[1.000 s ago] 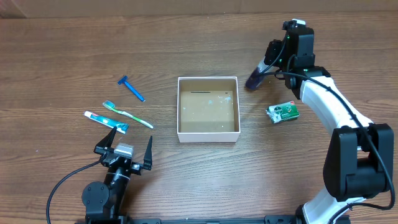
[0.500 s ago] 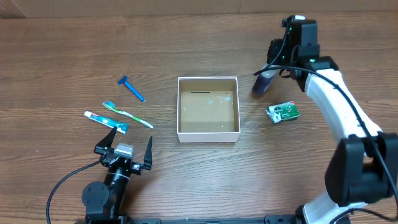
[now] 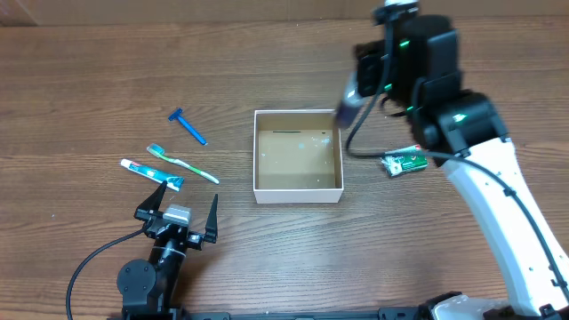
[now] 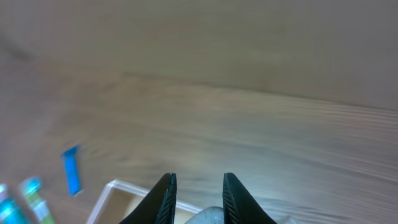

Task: Pack container
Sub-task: 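Lift the soap bottle with the right gripper and carry it over the box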

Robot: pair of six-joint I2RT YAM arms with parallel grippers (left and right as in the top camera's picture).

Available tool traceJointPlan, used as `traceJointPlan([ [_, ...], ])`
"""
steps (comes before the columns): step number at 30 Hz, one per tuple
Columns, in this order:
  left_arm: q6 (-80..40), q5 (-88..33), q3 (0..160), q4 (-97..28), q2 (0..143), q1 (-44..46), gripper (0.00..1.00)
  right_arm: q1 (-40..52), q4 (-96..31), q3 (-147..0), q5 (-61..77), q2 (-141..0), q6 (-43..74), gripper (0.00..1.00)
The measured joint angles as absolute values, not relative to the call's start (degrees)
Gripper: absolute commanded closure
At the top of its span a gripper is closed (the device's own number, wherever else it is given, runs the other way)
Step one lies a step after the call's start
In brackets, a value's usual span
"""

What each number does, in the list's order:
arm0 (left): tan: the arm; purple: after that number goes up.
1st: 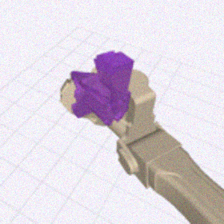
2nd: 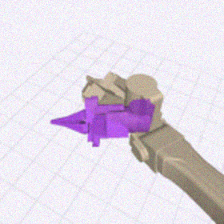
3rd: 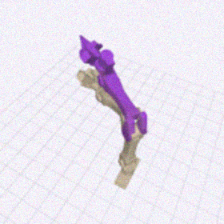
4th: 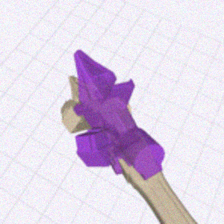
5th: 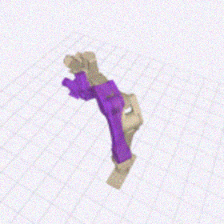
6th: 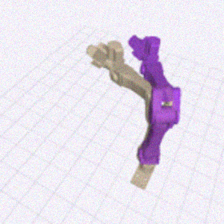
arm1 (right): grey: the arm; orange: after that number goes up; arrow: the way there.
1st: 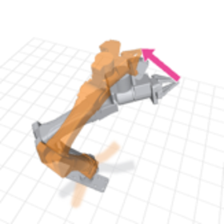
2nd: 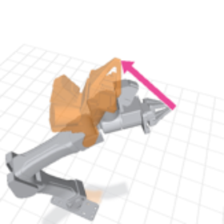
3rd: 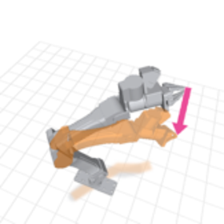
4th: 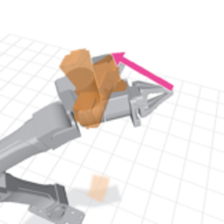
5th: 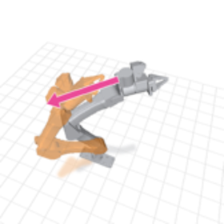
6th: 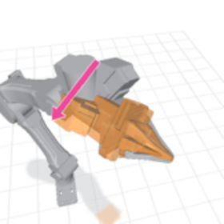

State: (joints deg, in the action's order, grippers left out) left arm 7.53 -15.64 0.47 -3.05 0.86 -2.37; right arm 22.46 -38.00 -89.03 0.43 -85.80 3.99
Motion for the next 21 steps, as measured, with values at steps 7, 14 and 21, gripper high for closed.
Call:
traceJointPlan([
  [7,7.51,-15.64,0.47,-3.03,0.86,-2.37,0.0,31.66,-39.03,-89.03,3.18,-86.94,2.76,0.8],
  [14,7.51,-15.64,0.47,-3.03,0.86,-2.37,0.0,35.44,-38.74,-89.03,3.62,-92.09,-1.78,0.8],
  [21,7.53,-15.62,0.47,-3.03,0.86,-2.37,0.0,36.58,-35.53,-88.9,3.81,-97.82,-7.2,0.8],
])
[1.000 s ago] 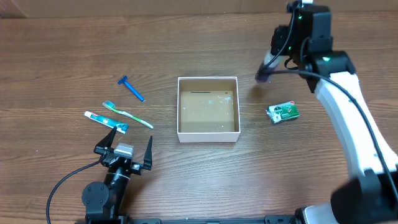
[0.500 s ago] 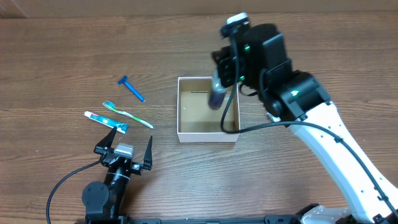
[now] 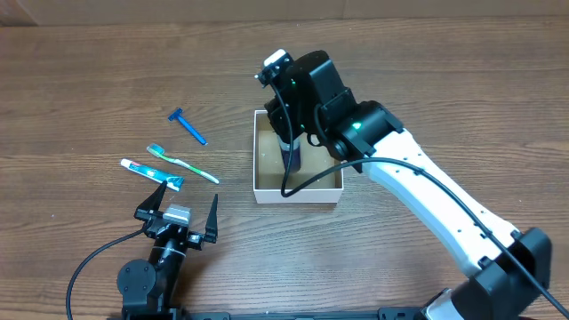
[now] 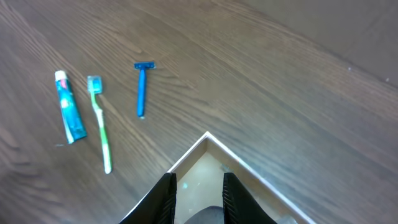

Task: Pack container
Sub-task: 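Lift the soap bottle with the right gripper and carry it over the box, then lower the soap bottle into the box and open the right gripper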

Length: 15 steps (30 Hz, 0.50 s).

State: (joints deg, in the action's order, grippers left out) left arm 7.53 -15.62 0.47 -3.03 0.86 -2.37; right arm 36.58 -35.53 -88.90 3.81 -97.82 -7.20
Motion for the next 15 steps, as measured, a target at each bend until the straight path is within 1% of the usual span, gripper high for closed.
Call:
traceJointPlan([
  [7,7.53,-15.64,0.47,-3.05,0.86,-2.37,0.0,36.58,-29.36,-88.9,4.47,-99.77,-8.84,0.81],
  [15,7.51,-15.64,0.47,-3.03,0.86,-2.37,0.0,36.58,-25.32,-88.9,4.71,-102.67,-7.46,0.84],
])
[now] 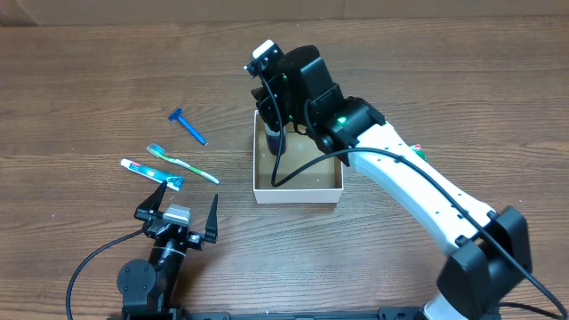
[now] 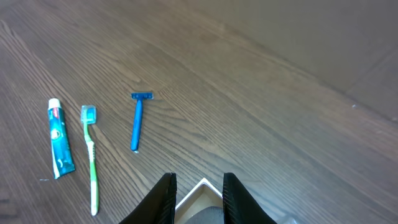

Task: Pack container
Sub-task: 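Lower the soap bottle into the box and open the right gripper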

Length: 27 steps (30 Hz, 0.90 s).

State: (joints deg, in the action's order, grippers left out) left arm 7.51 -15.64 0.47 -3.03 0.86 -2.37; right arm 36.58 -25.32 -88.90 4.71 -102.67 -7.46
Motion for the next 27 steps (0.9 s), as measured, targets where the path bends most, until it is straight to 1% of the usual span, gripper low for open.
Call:
traceJointPlan([
  [27,7.53,-15.64,0.47,-3.03,0.86,-2.37,0.0,37.06,-17.06,-88.82,5.69,-113.06,-5.58,0.85],
])
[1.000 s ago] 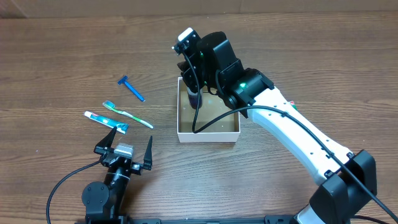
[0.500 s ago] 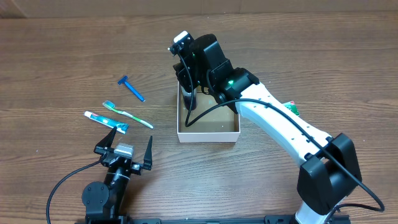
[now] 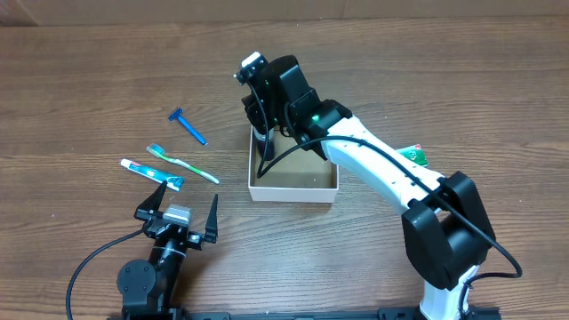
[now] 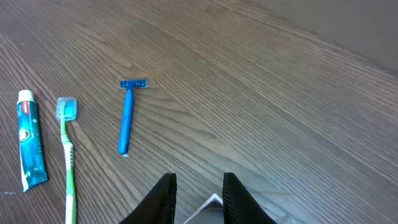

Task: Pack container
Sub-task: 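Lower the soap bottle into the box and open the right gripper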

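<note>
The white open box (image 3: 325, 187) stands mid-table. My right gripper (image 3: 260, 133) hangs over its far left corner, fingers pointing down. In the right wrist view the gripper (image 4: 199, 177) keeps a narrow gap, with the box corner (image 4: 214, 200) and a bit of grey item low between the jaws; most of that item is hidden. Left of the box lie a blue razor (image 3: 188, 126) (image 4: 127, 115), a green toothbrush (image 3: 182, 163) (image 4: 67, 155) and a toothpaste tube (image 3: 151, 173) (image 4: 30, 140). My left gripper (image 3: 178, 215) rests open at the front left.
A green packet (image 3: 412, 156) lies on the wooden table right of the box, partly under the right arm. The right arm stretches from the front right across the box. The left arm's cable loops near the table's front edge.
My right gripper moved a little further left, from inside the box's far left corner to over its rim. The box sits slightly further left. The left arm is unchanged.
My right gripper was first right of the box, holding a grey tube-like item near the green packet. Then it stood with the item inside the box's middle, then in the far left corner, and now over that corner's rim with the same jaw gap.
</note>
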Robot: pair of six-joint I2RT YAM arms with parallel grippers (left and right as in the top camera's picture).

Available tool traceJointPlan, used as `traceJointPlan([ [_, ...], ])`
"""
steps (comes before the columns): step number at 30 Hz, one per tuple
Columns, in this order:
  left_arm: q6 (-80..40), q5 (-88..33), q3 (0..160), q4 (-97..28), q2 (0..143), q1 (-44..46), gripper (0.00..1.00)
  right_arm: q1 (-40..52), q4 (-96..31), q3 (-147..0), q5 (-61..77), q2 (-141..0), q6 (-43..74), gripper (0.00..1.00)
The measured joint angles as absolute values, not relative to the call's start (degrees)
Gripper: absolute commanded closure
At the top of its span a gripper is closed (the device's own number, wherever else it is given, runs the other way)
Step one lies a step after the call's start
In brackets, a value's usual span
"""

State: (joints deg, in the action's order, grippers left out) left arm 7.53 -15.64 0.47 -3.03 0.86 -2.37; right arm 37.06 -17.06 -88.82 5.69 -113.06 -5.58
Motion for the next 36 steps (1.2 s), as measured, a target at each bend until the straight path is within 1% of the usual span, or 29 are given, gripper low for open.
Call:
traceJointPlan([
  [2,7.51,-15.64,0.47,-3.03,0.86,-2.37,0.0,37.17,-16.4,-88.82,5.74,-113.06,-5.56,0.83],
  [4,7.53,-15.64,0.47,-3.05,0.86,-2.37,0.0,37.28,-16.08,-88.82,5.74,-113.06,-5.56,0.74],
  [9,7.53,-15.62,0.47,-3.03,0.86,-2.37,0.0,37.28,-16.78,-88.82,5.85,-113.06,-5.04,0.58],
  [12,7.51,-15.64,0.47,-3.03,0.86,-2.37,0.0,37.28,-17.82,-88.82,5.82,-113.06,-4.91,0.55],
  [18,7.53,-15.62,0.47,-3.05,0.86,-2.37,0.0,37.28,-17.96,-88.82,5.96,-113.06,-4.73,0.45],
  [29,7.53,-15.64,0.47,-3.03,0.86,-2.37,0.0,37.28,-17.45,-88.82,5.98,-112.88,-4.71,0.36],
  [36,7.53,-15.64,0.47,-3.03,0.86,-2.37,0.0,37.26,-17.34,-88.82,5.98,-109.06,-4.71,0.34],
])
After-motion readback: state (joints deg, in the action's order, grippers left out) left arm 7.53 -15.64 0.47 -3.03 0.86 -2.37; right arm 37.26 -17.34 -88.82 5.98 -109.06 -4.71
